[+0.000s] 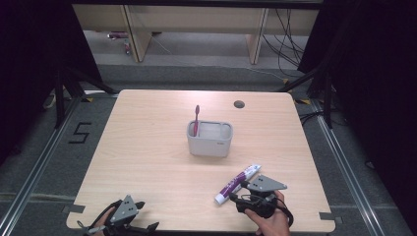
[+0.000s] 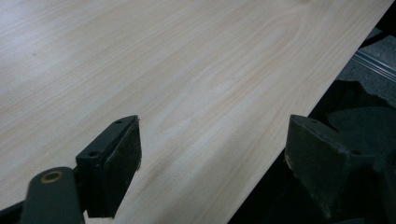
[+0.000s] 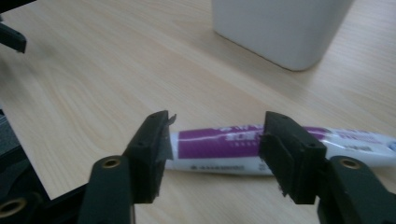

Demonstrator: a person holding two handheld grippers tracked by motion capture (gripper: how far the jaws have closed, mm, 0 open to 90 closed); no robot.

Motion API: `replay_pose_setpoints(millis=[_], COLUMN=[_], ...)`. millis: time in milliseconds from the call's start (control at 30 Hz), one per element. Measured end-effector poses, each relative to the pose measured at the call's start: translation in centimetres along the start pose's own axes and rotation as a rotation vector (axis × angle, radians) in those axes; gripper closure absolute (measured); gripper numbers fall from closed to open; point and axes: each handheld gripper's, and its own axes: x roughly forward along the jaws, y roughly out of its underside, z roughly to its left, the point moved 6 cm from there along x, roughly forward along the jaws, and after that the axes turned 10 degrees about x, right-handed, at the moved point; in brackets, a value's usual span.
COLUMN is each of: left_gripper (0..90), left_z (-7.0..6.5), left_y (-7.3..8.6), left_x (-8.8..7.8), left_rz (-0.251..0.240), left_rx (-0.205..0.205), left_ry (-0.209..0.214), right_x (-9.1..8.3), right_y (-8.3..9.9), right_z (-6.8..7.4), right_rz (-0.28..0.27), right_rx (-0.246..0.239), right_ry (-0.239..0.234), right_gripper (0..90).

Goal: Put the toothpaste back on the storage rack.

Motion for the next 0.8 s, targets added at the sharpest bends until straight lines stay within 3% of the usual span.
replay_pose_setpoints(millis=[133,433,467,500,600,767,800], left_gripper=[18.5,18.4,18.4,18.5,18.4,18.5,18.5], left_z=[-0.2,-0.1,-0.3,0.0,-0.1,-0.1,-0.3], left_y=[-0.1,-0.1,-0.2,-0.1,-0.1,-0.2,-0.3], left_x=[0.0,-0.2,-0.1,-0.1,-0.1,-0.2,-0.2], left_rz=[-0.015,-0.008,-0.026,-0.008,-0.004,-0.011,-0.028], left_rx=[-0.01,0.002,-0.012,0.005,0.01,0.009,-0.01], left_ry=[0.004,-0.003,0.004,-0.015,-0.003,-0.005,0.002], right_x=[0.8,1.8,2.0,2.1,2.7,3.3,3.4], right_y=[-0.2,-0.4,-0.4,-0.5,-0.5,-0.7,-0.8], right_z=[0.8,1.1,1.1,1.2,1.5,1.7,1.7], right_rz=[0.02,0.042,0.047,0.045,0.058,0.071,0.071], right_rx=[-0.03,-0.06,-0.066,-0.078,-0.087,-0.096,-0.1], right_ry=[-0.019,-0.011,-0.01,-0.009,-0.01,-0.023,-0.019], right_gripper=[50.4,66.1,68.3,70.4,75.4,78.1,78.3])
